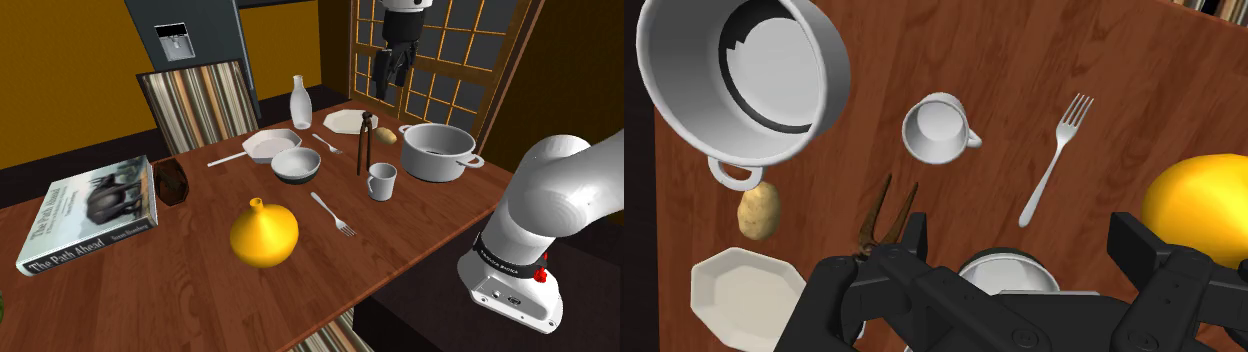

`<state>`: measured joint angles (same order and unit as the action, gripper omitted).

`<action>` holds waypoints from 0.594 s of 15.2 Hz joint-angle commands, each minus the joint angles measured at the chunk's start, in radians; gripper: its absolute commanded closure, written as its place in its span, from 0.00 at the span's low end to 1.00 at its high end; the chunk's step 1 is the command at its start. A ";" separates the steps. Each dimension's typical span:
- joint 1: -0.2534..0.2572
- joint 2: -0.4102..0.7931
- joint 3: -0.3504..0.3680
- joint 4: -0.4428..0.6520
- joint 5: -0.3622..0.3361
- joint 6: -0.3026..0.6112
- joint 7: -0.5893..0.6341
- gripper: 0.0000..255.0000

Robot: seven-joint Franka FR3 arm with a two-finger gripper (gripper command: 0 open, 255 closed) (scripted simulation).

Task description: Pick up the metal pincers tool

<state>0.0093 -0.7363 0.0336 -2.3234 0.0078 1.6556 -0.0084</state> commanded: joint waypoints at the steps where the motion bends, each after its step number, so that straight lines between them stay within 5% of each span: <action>1: 0.000 0.000 0.000 0.000 0.000 0.000 0.000 0.00; 9: -0.045 0.224 -0.092 0.017 -0.037 0.173 -0.082 0.00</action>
<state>-0.0310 -0.5485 -0.0482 -2.3184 -0.0267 1.8082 -0.0811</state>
